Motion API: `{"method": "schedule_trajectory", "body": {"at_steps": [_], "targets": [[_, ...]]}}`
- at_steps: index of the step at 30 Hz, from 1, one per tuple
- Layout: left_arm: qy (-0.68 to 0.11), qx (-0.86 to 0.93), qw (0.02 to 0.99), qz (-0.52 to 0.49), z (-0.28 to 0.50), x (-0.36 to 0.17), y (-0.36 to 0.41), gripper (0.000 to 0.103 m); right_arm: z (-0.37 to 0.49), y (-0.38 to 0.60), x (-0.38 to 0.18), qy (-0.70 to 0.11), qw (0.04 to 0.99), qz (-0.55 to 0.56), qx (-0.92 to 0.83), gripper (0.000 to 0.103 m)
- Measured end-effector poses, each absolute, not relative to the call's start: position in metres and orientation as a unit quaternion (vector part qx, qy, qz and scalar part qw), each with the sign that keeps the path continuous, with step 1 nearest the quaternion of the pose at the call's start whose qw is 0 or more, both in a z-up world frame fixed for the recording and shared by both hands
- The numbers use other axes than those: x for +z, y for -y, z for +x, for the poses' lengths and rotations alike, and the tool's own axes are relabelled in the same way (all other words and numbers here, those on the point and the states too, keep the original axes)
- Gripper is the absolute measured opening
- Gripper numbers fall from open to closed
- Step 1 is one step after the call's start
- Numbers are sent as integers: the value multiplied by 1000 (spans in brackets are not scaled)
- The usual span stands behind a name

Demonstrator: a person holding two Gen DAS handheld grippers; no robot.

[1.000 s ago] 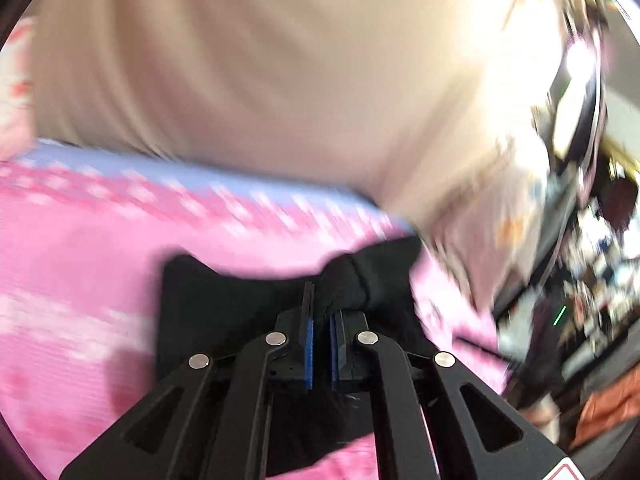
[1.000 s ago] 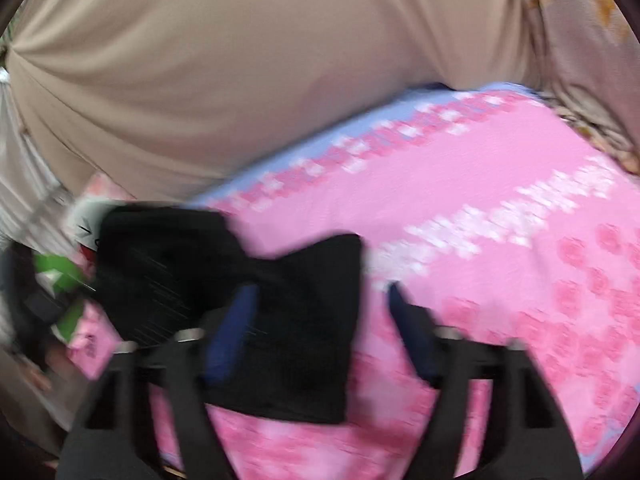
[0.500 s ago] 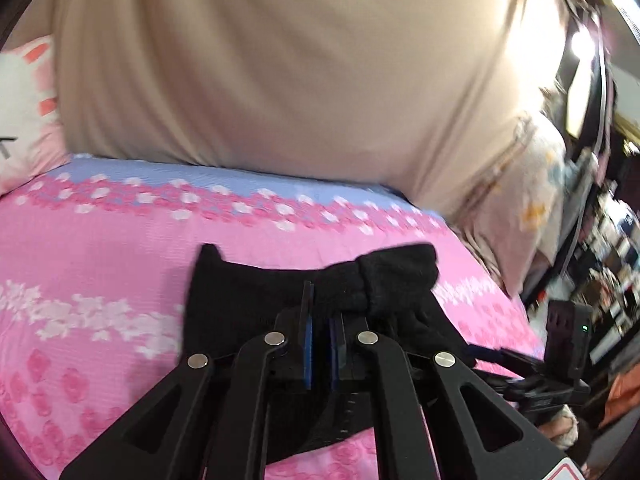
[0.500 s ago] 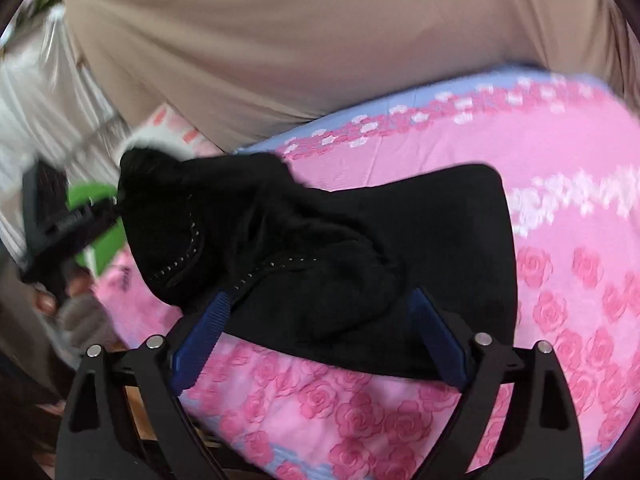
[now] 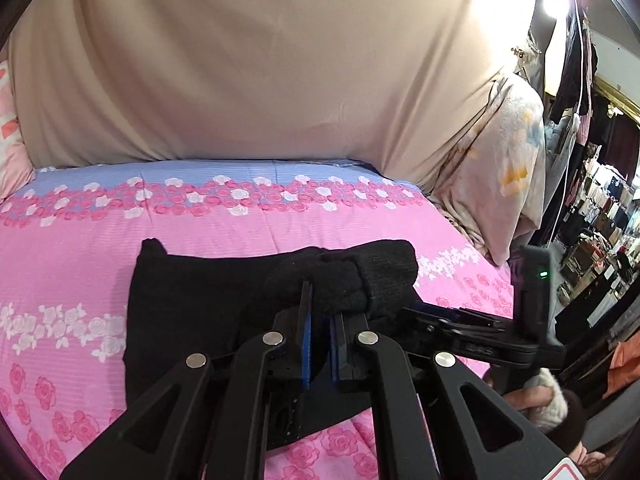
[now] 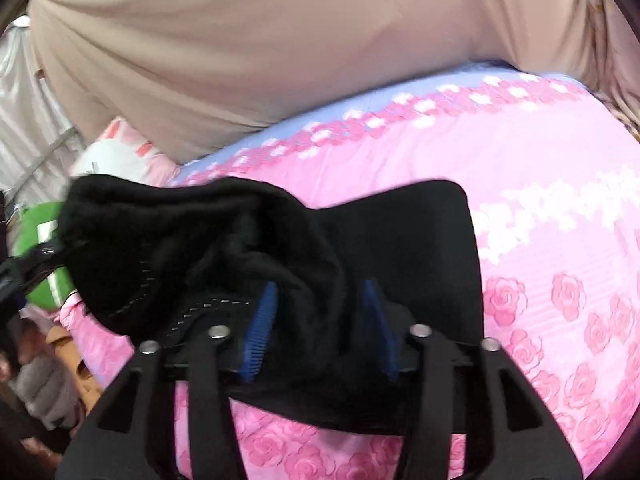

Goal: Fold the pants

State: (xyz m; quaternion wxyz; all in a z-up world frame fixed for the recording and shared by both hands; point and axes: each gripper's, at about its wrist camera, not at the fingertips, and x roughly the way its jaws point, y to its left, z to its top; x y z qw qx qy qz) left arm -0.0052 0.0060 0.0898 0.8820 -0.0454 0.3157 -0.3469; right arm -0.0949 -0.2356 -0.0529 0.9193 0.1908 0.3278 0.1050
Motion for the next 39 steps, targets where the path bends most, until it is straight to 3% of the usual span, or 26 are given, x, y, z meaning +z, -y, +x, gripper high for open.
{"method": "schedule_trajectory", "body": {"at_steps": [1, 3, 5, 6, 7, 8, 10, 12, 14, 17, 19, 21, 23, 25, 26, 28, 34, 39], "targets": [[-315, -345, 883, -45, -2, 90, -1, 5, -92, 233, -53, -330, 918, 188, 112, 67], [-314, -347, 883, -40, -1, 91, 8, 5, -83, 225, -59, -344, 919, 164, 98, 76], [-327, -361, 873, -23, -2, 85, 24, 8, -78, 222, -72, -367, 911, 163, 91, 76], [-337, -368, 867, 0, -5, 76, 36, 13, -76, 224, -82, -379, 902, 180, 103, 68], [-343, -371, 863, 16, -7, 70, 45, 24, -72, 225, -89, -386, 894, 196, 112, 54], [-353, -373, 857, 38, -11, 59, 54, 38, -70, 227, -94, -390, 888, 210, 123, 49], [-371, -365, 851, 77, -20, 31, 73, 42, -64, 234, -99, -390, 873, 251, 151, 20], [-375, -367, 846, 97, -31, 12, 86, 50, -61, 245, -98, -384, 858, 293, 175, 15], [-356, -368, 852, 108, -42, 9, 95, 70, -60, 251, -97, -384, 843, 324, 193, 14], [-313, -356, 867, 152, -57, 9, 116, 84, -64, 253, -89, -376, 829, 348, 222, 13], [-298, -329, 876, 187, -57, 4, 131, 83, -63, 250, -80, -370, 828, 350, 234, 13], [-293, -305, 886, 188, -49, 3, 136, 74, -57, 244, -68, -367, 832, 341, 238, 13], [-296, -290, 896, 163, -40, 11, 127, 37, -51, 241, -60, -367, 839, 327, 233, 13], [-313, -308, 892, 106, -24, 27, 101, 20, -51, 240, -49, -361, 844, 316, 239, 17], [-316, -318, 890, 81, -18, 34, 89, 17, -54, 243, -43, -344, 841, 330, 257, 20], [-303, -316, 899, 22, -6, 61, 47, 17, -61, 248, -29, -311, 857, 327, 247, 37], [-218, -259, 932, -128, 1, 155, -116, 16, -72, 238, -26, -316, 915, 223, 115, 34], [-196, -207, 946, -153, -1, 174, -176, 16, -21, 164, -47, -356, 906, 162, 161, 32]]}}
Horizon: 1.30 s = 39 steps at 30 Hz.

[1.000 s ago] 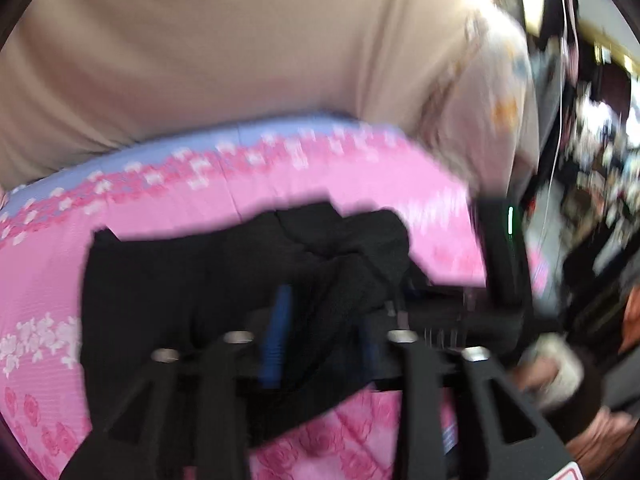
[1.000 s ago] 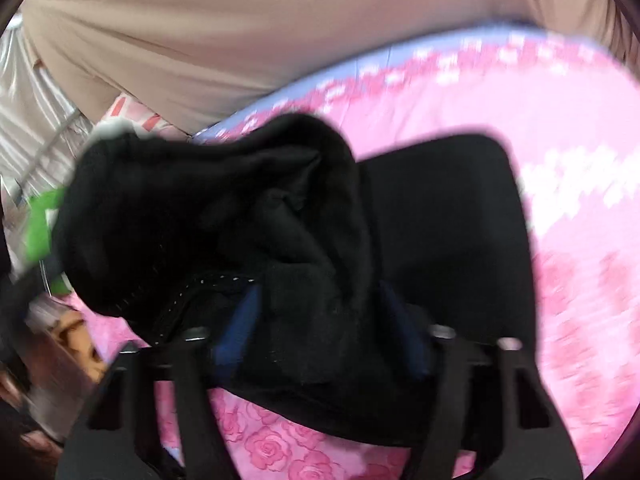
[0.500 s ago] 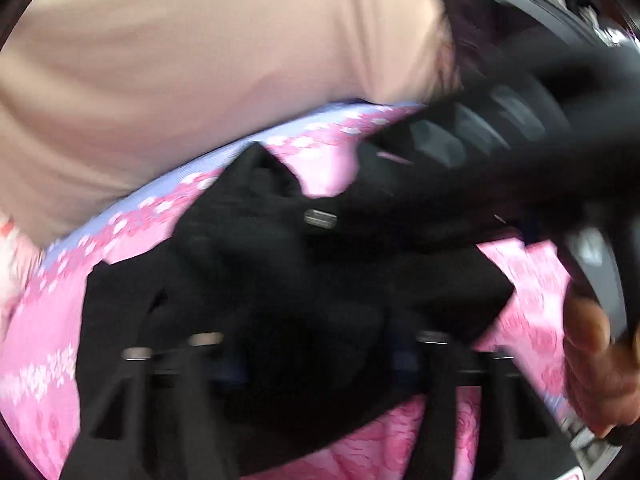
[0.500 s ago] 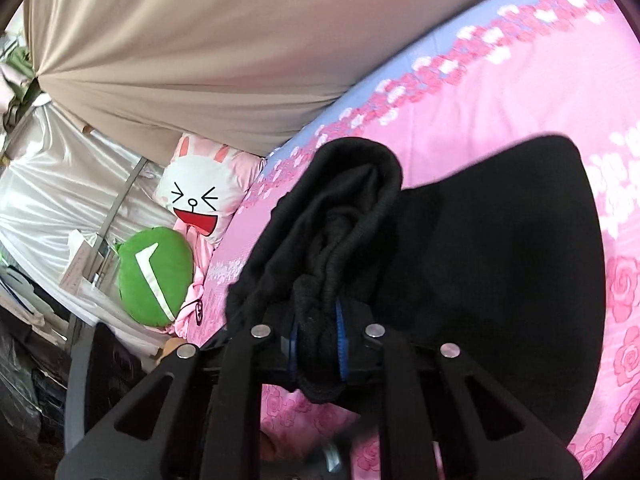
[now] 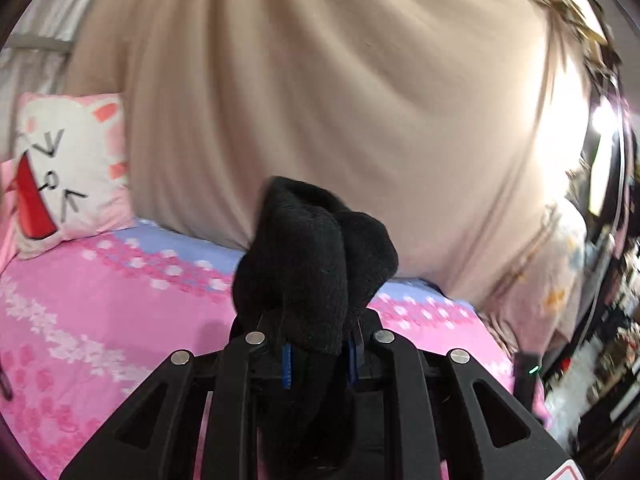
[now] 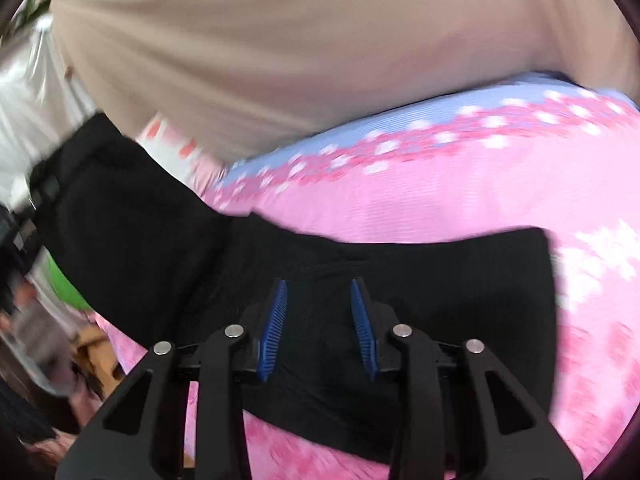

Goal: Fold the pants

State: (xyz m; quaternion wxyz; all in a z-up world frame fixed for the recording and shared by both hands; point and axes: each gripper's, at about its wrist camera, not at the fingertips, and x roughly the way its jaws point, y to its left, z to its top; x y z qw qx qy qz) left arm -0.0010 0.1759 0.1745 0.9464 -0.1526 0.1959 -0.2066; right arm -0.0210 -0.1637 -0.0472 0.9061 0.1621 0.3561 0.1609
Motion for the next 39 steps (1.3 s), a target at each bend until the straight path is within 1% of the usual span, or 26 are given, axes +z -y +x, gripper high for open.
{"method": "schedule_trajectory", "body": {"at_steps": [2, 3, 4, 5, 7, 10, 12, 13, 14, 15, 16, 18, 21, 22, 23, 24, 25, 27, 29, 30, 31, 32, 33, 35, 38, 39], "targets": [[-204, -204, 944, -162, 2, 169, -183, 16, 13, 140, -84, -420, 873, 169, 183, 32], [-210, -205, 942, -161, 2, 163, -184, 16, 25, 122, -112, -450, 850, 174, 214, 31], [-213, -208, 941, -158, 1, 158, -183, 16, 21, 117, -108, -426, 864, 157, 216, 31], [-216, -213, 940, -155, 1, 155, -181, 16, 18, 112, -104, -436, 864, 135, 214, 31], [-222, -223, 939, -139, -3, 150, -171, 16, 13, 119, -89, -440, 858, 152, 219, 29], [-220, -250, 934, -130, -5, 148, -160, 16, 6, 143, -68, -403, 885, 159, 172, 29], [-219, -265, 931, -124, -2, 150, -149, 16, 18, 148, -81, -424, 864, 193, 189, 29], [-220, -275, 928, -121, -2, 150, -141, 16, 25, 138, -96, -450, 849, 189, 204, 29], [-222, -283, 926, -118, 0, 151, -133, 16, 24, 125, -100, -443, 857, 165, 204, 29], [-224, -291, 923, -116, 2, 151, -124, 16, 23, 119, -96, -441, 862, 146, 203, 31], [-229, -300, 919, -111, 4, 151, -112, 16, 20, 118, -90, -441, 862, 141, 205, 31], [-239, -318, 913, -93, 4, 151, -83, 16, 12, 137, -75, -422, 868, 160, 208, 30], [-260, -352, 897, -65, 3, 142, -37, 19, -18, 194, -47, -370, 903, 175, 132, 31], [-275, -369, 886, -53, 3, 133, -14, 22, -34, 222, -40, -351, 912, 185, 102, 32], [-288, -381, 877, -45, 3, 122, 5, 34, -51, 249, -35, -337, 918, 196, 73, 33], [-303, -392, 868, -31, 3, 109, 25, 42, -61, 264, -35, -331, 920, 201, 56, 35], [-325, -401, 856, -11, 2, 90, 50, 56, -77, 285, -35, -324, 922, 210, 32, 36], [-349, -418, 839, -6, -4, 60, 73, 56, -109, 317, -39, -317, 920, 231, 7, 36], [-365, -425, 829, -11, -10, 44, 79, 56, -130, 328, -43, -317, 917, 240, 7, 39], [-368, -420, 829, -12, -12, 40, 77, 56, -136, 328, -45, -319, 915, 246, 16, 45], [-371, -410, 833, -17, -14, 37, 71, 56, -138, 325, -46, -319, 913, 253, 32, 58], [-370, -404, 836, -22, -17, 36, 64, 56, -135, 319, -46, -318, 910, 259, 55, 63], [-365, -391, 845, -27, -20, 38, 51, 57, -116, 310, -48, -319, 907, 263, 76, 68], [-355, -362, 861, -34, -25, 44, 29, 61, -93, 281, -54, -334, 894, 268, 130, 69], [-348, -313, 883, -49, -23, 49, -10, 62, -69, 260, -62, -363, 888, 246, 135, 83], [-347, -291, 890, -54, -24, 49, -27, 62, -57, 251, -71, -382, 883, 241, 126, 91]]}}
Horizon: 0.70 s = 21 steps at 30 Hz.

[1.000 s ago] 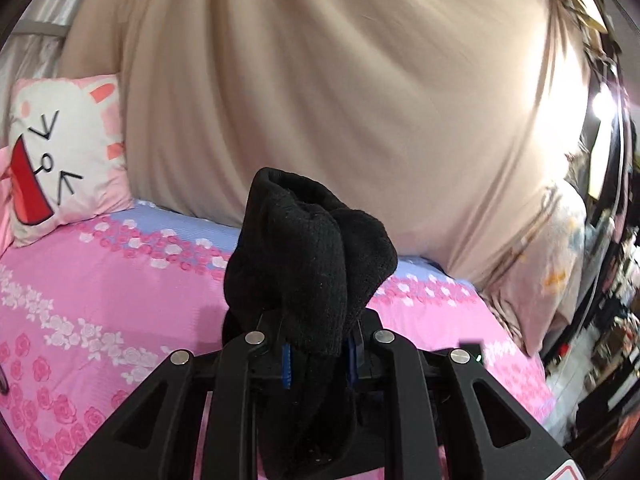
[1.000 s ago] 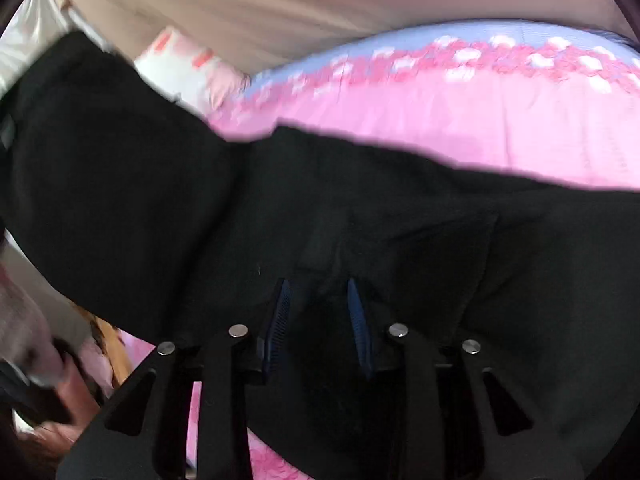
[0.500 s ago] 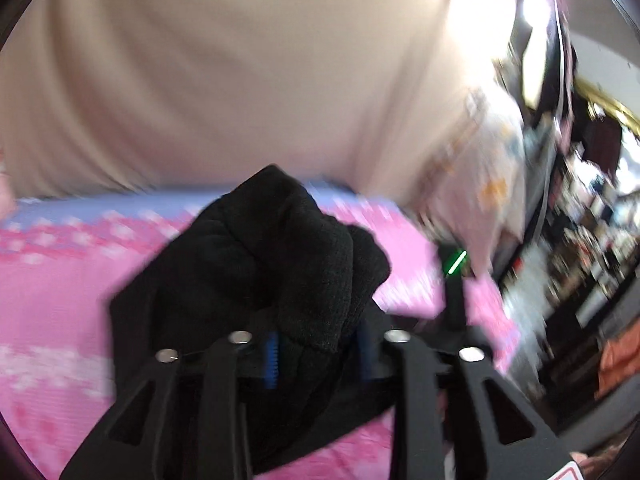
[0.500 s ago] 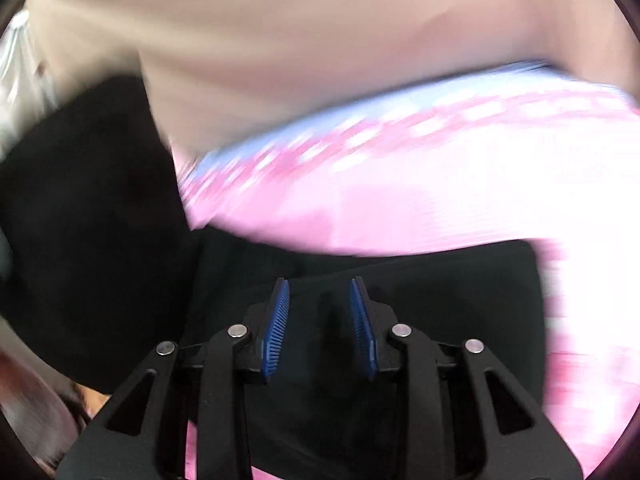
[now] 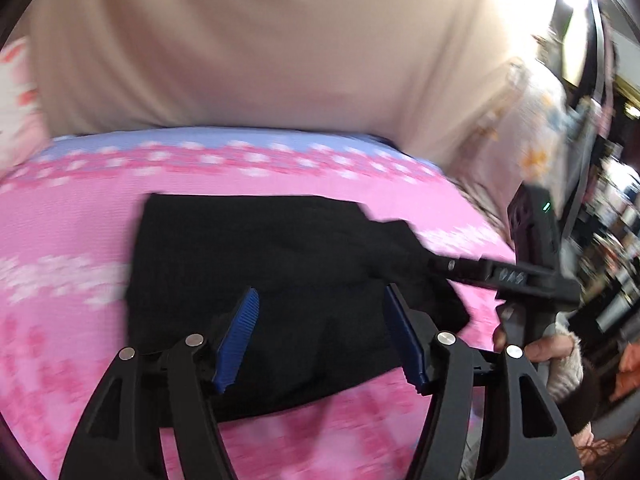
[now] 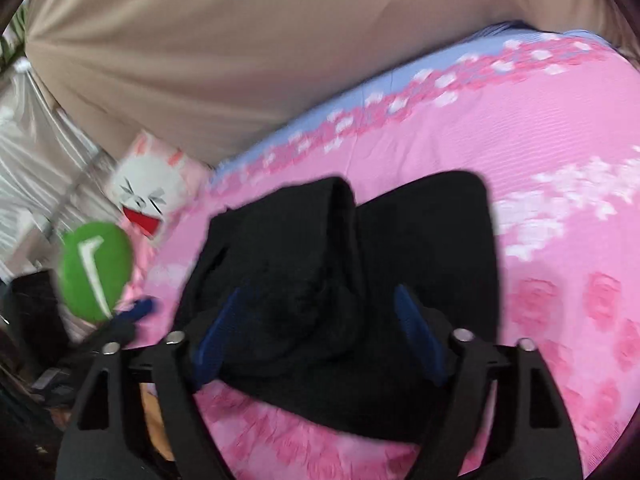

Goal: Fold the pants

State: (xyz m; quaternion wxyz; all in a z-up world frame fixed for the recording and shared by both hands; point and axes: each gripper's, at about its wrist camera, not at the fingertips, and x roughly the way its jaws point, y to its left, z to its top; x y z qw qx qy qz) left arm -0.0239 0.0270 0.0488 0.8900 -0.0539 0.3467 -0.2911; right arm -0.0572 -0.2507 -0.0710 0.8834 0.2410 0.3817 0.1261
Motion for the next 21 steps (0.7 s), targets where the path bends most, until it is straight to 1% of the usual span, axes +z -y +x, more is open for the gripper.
{"method": "schedule_trajectory", "body": {"at_steps": [2, 3, 4, 5, 7, 9, 11, 13, 15, 17, 18, 19, 20, 21], "targets": [[-347, -266, 897, -68, -23, 48, -52, 62, -39, 237, -87, -391, 880, 240, 121, 90], [-347, -259, 898, -74, -25, 47, -61, 62, -34, 226, -88, -388, 884, 230, 126, 74], [-348, -251, 900, -81, -25, 46, -71, 62, -29, 219, -88, -392, 878, 234, 143, 38], [-348, -243, 902, -87, -24, 45, -81, 62, -27, 214, -83, -394, 870, 252, 158, 31], [-345, -230, 905, -94, -23, 46, -94, 62, -28, 207, -45, -352, 890, 241, 164, 22], [-337, -229, 907, -104, -23, 51, -102, 62, -41, 204, 5, -299, 909, 229, 182, 20], [-328, -236, 908, -114, -24, 58, -105, 62, -64, 208, 38, -257, 932, 196, 167, 20], [-321, -250, 905, -125, -25, 60, -102, 65, -79, 217, 44, -246, 945, 173, 131, 20], [-321, -261, 901, -128, -22, 57, -94, 66, -90, 230, 19, -270, 950, 147, 59, 20], [-335, -272, 893, -124, -19, 47, -79, 66, -82, 250, -40, -347, 927, 139, -3, 21], [-346, -277, 888, -121, -15, 39, -69, 66, -78, 256, -62, -371, 916, 150, -16, 24], [-354, -276, 885, -118, -11, 34, -62, 66, -78, 262, -78, -379, 910, 167, -18, 29], [-362, -274, 884, -115, -9, 30, -56, 66, -87, 267, -80, -358, 912, 197, -10, 29], [-368, -272, 882, -112, -7, 28, -51, 66, -90, 267, -75, -351, 913, 209, -8, 32]]}}
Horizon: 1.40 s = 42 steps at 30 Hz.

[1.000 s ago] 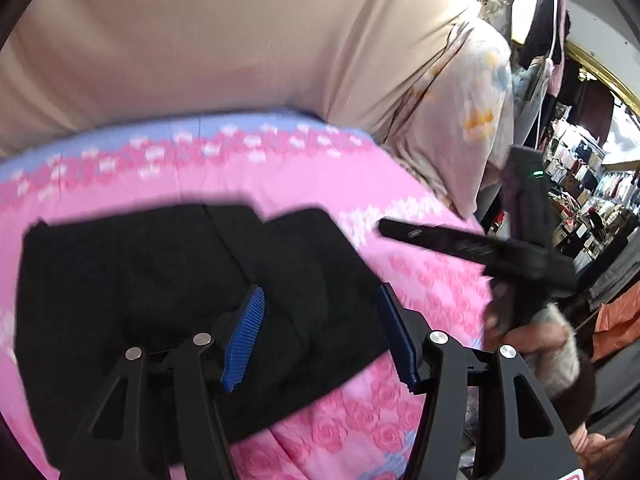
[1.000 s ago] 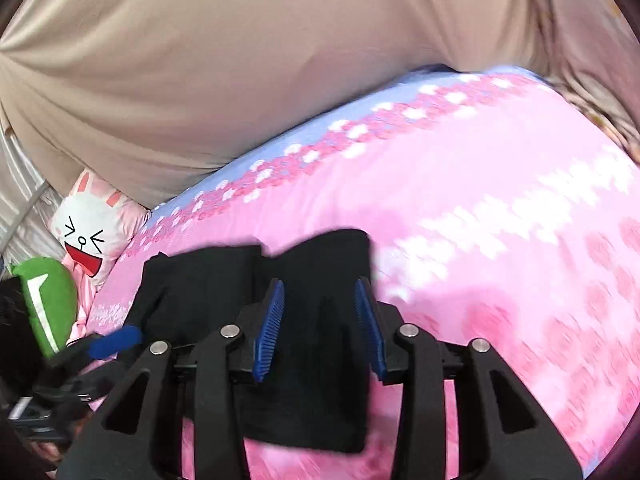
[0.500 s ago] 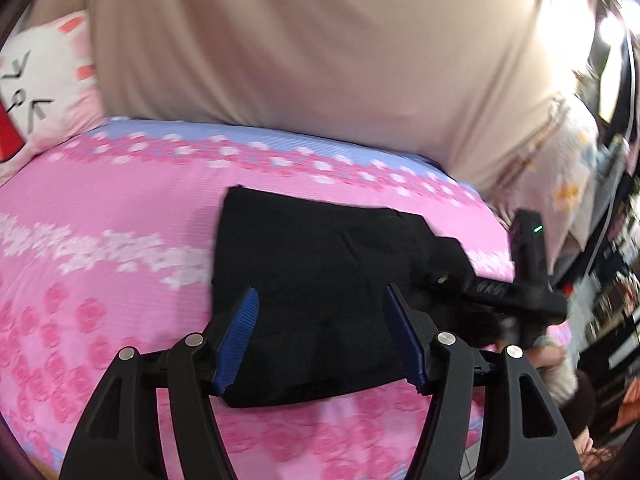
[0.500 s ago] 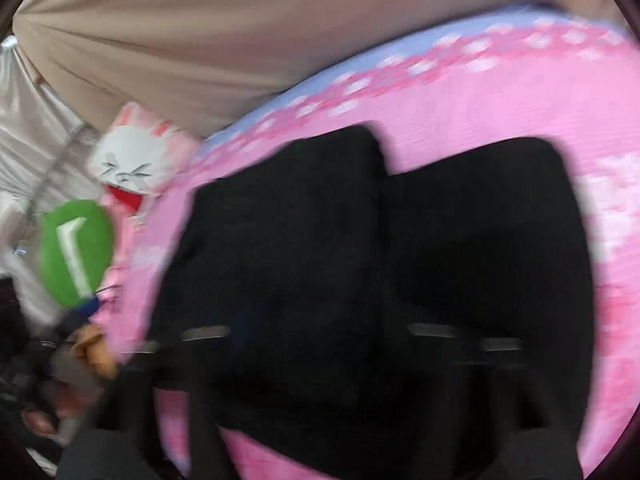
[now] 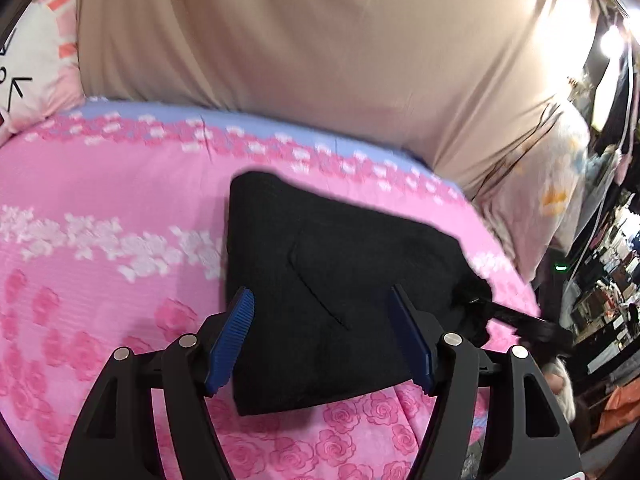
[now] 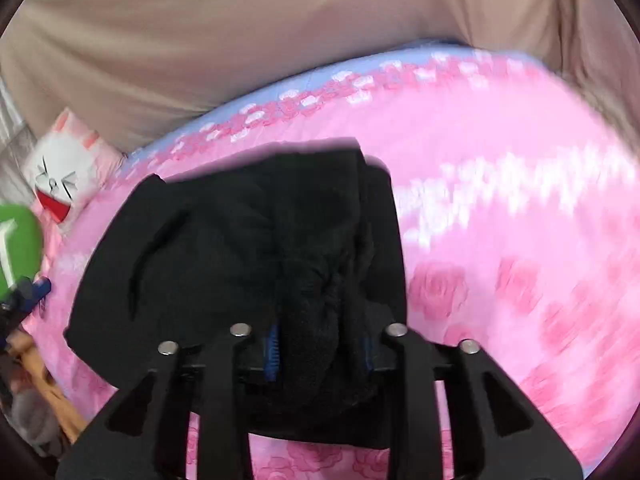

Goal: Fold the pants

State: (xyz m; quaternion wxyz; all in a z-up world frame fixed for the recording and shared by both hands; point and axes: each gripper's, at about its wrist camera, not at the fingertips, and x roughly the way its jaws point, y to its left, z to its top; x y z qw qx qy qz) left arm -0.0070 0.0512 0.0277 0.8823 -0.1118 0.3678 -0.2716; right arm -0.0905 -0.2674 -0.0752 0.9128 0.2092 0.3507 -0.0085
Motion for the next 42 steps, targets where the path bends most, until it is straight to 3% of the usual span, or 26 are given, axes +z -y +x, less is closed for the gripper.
{"method": "schedule_trajectory", "body": {"at_steps": [7, 12, 18, 21, 24, 28, 33, 36, 41, 42], "targets": [[-385, -260, 880, -93, -6, 17, -31, 66, -92, 238, -7, -276, 945, 170, 48, 30], [-407, -250, 876, -69, -3, -1, -12, 66, -25, 256, -78, -363, 918, 158, 20, 27], [-407, -224, 885, -29, -5, -6, 0, 67, -57, 240, -35, -315, 935, 155, 40, 31], [-409, -216, 886, -30, -5, -6, 1, 67, -39, 236, -65, -362, 925, 113, 8, 33], [-412, -203, 888, -22, -7, -4, 3, 67, -54, 245, -66, -350, 925, 146, 13, 34], [-409, -173, 896, 3, -10, -1, 9, 70, -83, 254, -49, -328, 930, 165, 19, 45], [-396, -132, 908, 40, -15, 3, 20, 73, -105, 267, -54, -335, 926, 175, -12, 47], [-392, -117, 911, 54, -18, 4, 23, 73, -109, 271, -64, -346, 919, 188, -15, 62], [-384, -98, 916, 70, -23, 5, 27, 74, -114, 263, -74, -346, 917, 201, 1, 62], [-382, -95, 916, 73, -25, 5, 27, 74, -113, 260, -74, -340, 921, 192, 4, 51]]}}
